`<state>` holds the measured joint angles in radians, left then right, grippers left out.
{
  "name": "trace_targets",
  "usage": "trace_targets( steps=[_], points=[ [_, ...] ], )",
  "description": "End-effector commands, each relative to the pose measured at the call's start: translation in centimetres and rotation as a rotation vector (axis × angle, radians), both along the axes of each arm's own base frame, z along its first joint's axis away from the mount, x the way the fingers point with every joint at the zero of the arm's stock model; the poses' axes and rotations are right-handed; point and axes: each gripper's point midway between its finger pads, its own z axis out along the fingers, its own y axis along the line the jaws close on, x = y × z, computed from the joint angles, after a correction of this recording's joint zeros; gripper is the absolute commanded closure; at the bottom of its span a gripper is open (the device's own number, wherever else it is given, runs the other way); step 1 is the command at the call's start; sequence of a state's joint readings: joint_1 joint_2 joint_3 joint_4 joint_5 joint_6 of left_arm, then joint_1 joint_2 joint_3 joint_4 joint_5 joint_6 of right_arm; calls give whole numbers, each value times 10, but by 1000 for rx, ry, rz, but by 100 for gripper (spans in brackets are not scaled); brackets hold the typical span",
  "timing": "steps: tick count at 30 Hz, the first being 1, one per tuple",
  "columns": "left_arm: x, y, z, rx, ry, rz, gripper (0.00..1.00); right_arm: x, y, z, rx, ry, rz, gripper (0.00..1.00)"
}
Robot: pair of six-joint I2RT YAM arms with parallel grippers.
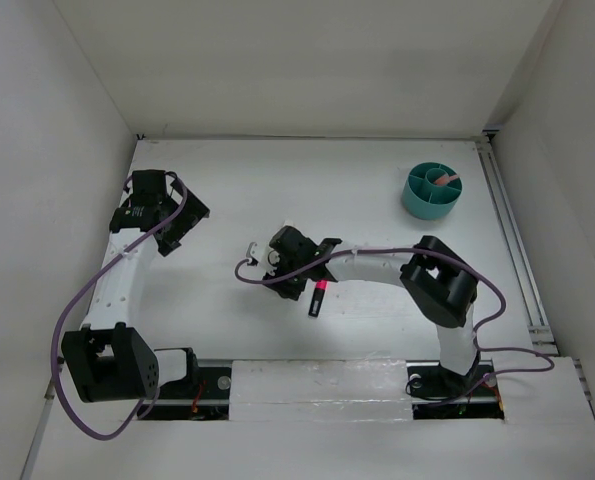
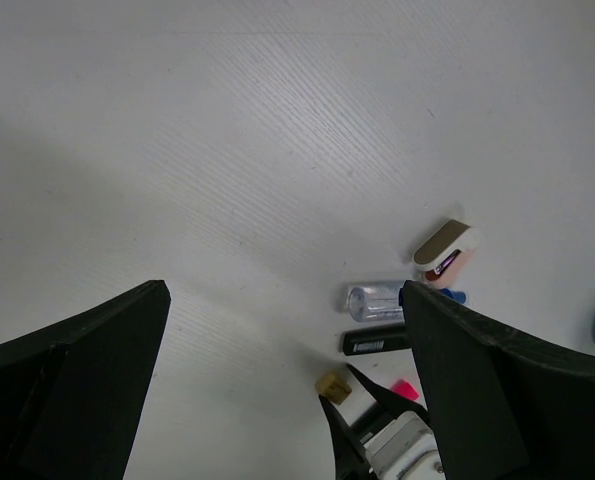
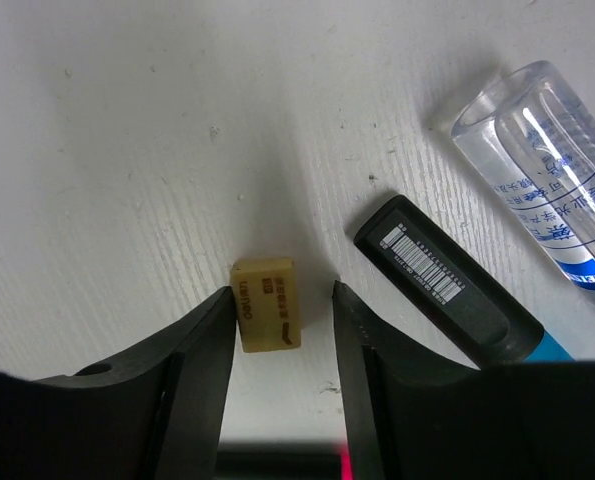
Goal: Sort the stationery into containers
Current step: Grab a piece of stationery with the right arm
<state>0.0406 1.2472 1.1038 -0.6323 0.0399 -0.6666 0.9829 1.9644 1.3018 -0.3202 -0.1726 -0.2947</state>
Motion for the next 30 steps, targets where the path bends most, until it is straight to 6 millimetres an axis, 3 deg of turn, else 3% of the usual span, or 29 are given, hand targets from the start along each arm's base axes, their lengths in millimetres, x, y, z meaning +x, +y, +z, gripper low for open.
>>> trace_targets(
  steps=[1, 7, 11, 16, 22, 24, 26, 27, 28, 29, 30],
  points=[
    [0, -2, -2, -2, -3, -21, 0, -4, -3, -9, -9, 21, -6, 53],
    [2, -2, -1, -1, -12, -21, 0, -15, 2, -8, -11, 45, 3, 71],
    [2, 0, -1, 11, -11, -22, 0, -18, 8, 13, 37, 72, -32, 100],
    [0, 1, -5, 18, -2, -17, 0, -21, 14, 46, 115, 75, -50, 100],
    [0, 1, -5, 18, -2, -17, 0, -19, 27, 110, 251, 46, -58, 100],
    [0, 1, -5, 18, -2, -17, 0, -6, 24, 137, 308, 28, -132, 100],
    [0, 1, -5, 18, -2, -17, 0, 30, 11, 161, 357, -46, -268, 100],
    [0, 1, -5, 18, -2, -17, 0, 46, 5, 182, 420, -75, -336, 100],
    [0, 0, -5, 17, -2, -30, 0, 61, -6, 192, 445, -91, -392, 100],
    [0, 0, -5, 17, -2, -30, 0, 94, -31, 205, 480, -116, -487, 100],
    [0, 0, -5, 17, -2, -30, 0, 111, -45, 217, 514, -125, -536, 100]
  ],
)
